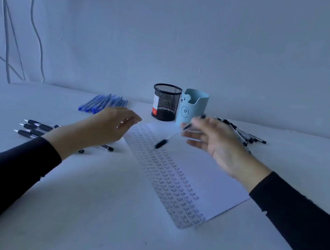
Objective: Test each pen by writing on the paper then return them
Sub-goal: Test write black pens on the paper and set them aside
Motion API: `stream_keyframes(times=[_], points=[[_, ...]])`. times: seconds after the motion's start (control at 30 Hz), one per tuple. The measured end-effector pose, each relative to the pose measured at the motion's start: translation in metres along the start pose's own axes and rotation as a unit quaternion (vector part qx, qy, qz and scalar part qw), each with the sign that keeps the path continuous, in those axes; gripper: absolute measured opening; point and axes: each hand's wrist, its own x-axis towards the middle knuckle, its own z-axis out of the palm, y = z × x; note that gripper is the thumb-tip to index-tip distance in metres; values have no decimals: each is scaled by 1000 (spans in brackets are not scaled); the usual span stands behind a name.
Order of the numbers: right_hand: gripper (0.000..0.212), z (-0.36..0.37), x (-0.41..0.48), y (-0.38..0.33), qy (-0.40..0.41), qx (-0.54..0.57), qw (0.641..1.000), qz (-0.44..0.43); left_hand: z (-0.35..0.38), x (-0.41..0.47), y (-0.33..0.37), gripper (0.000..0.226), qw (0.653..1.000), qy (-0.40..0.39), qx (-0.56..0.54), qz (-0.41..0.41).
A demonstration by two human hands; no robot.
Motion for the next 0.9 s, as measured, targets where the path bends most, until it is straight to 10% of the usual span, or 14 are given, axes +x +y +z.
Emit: stream_keyframes(times=[0.1, 0.3, 0.9], points=[[15, -12, 2, -15, 31, 206, 976, 59, 1, -5, 8, 46, 988, -149, 0, -30], [60, -14, -5, -26, 28, 242, 960, 141, 2, -7, 4, 91, 974, -209, -10, -81], [40, 12, -29, -7, -76, 62, 987, 127, 1, -8, 5, 101, 964, -239, -6, -116]])
